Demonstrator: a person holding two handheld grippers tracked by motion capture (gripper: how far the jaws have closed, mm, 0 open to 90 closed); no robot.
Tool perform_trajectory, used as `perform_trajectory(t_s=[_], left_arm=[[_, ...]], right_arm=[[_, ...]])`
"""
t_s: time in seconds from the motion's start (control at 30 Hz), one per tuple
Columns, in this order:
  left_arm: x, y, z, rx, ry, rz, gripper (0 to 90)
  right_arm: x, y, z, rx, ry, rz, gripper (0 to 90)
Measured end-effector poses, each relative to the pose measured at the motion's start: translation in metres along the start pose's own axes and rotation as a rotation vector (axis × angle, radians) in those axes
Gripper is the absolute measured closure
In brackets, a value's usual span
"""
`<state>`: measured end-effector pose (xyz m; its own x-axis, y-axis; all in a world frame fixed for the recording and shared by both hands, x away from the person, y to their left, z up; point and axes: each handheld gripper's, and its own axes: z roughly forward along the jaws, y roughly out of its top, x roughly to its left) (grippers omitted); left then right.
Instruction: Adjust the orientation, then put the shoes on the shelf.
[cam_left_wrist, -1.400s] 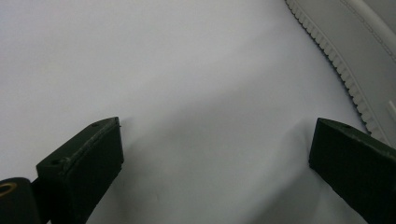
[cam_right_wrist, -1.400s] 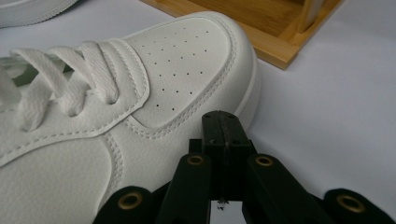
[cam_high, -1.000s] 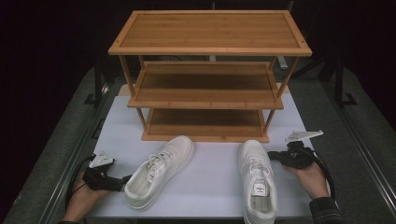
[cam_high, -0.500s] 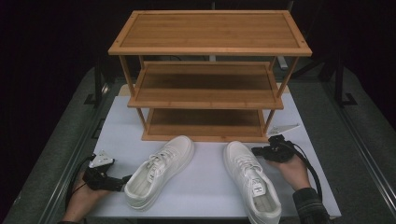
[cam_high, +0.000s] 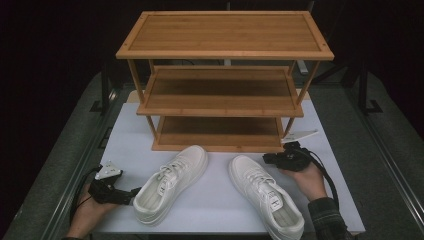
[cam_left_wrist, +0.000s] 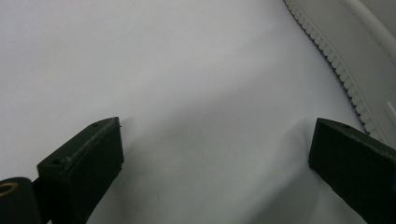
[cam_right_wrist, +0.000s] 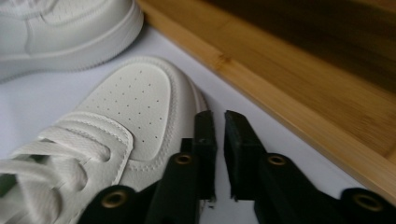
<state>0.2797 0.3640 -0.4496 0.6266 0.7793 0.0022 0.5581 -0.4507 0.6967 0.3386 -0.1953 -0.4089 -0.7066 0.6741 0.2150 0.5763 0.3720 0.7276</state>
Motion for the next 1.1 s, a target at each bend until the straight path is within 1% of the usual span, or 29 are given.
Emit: perform_trajectory(t_s=[0.03,0.07,0.1,0.13,0.2,0.27,0.33,0.47,0.57,0.67,0.77,0.83,0.93,0.97,1.03,1.1], left_arm=[[0.001,0.000,-0.001,-0.005,-0.004,-0.010,4.7],[0.002,0.000,-0.002,-0.008,-0.010,-0.011,6.1],[0.003,0.000,-0.003,-0.008,-0.018,-0.018,6.2],[0.004,0.000,-0.003,-0.009,-0.022,-0.018,6.2],[0.003,0.002,-0.006,-0.011,-0.017,-0.005,6.2],[0.002,0.005,-0.011,-0.028,-0.019,-0.001,6.2],[0.000,0.009,-0.016,-0.046,-0.019,0.002,6.2],[-0.005,0.018,-0.031,-0.075,-0.026,0.023,6.2],[-0.009,0.026,-0.041,-0.112,-0.052,0.031,6.2],[-0.013,0.032,-0.046,-0.124,-0.088,0.048,6.4],[-0.018,0.036,-0.051,-0.144,-0.118,0.056,7.0],[-0.024,0.040,-0.054,-0.161,-0.144,0.063,11.2],[-0.030,0.046,-0.055,-0.174,-0.175,0.080,13.8],[-0.033,0.048,-0.055,-0.178,-0.179,0.087,14.4],[-0.038,0.053,-0.054,-0.183,-0.198,0.097,15.5],[-0.043,0.057,-0.053,-0.179,-0.215,0.110,15.7]], right_arm=[[-0.002,-0.002,-0.004,-0.013,-0.005,0.011,79.4],[-0.003,-0.003,-0.009,-0.022,-0.017,0.017,74.2],[-0.003,-0.005,-0.012,-0.025,-0.028,0.022,71.0],[-0.003,-0.006,-0.017,-0.032,-0.037,0.028,67.7],[-0.003,-0.011,-0.025,-0.055,-0.056,0.030,59.9],[-0.002,-0.015,-0.032,-0.069,-0.063,0.044,54.9],[-0.002,-0.021,-0.039,-0.076,-0.064,0.044,51.3],[0.002,-0.030,-0.050,-0.088,-0.071,0.043,45.1],[0.006,-0.036,-0.062,-0.105,-0.066,0.045,42.0],[0.011,-0.043,-0.076,-0.131,-0.063,0.046,40.5],[0.013,-0.046,-0.081,-0.138,-0.057,0.043,40.1],[0.017,-0.050,-0.085,-0.145,-0.049,0.041,39.8],[0.023,-0.053,-0.090,-0.151,-0.033,0.024,38.8],[0.025,-0.055,-0.092,-0.154,-0.028,0.022,38.6],[0.029,-0.057,-0.097,-0.169,-0.018,0.012,38.2],[0.032,-0.059,-0.100,-0.181,-0.009,0.009,38.2]])
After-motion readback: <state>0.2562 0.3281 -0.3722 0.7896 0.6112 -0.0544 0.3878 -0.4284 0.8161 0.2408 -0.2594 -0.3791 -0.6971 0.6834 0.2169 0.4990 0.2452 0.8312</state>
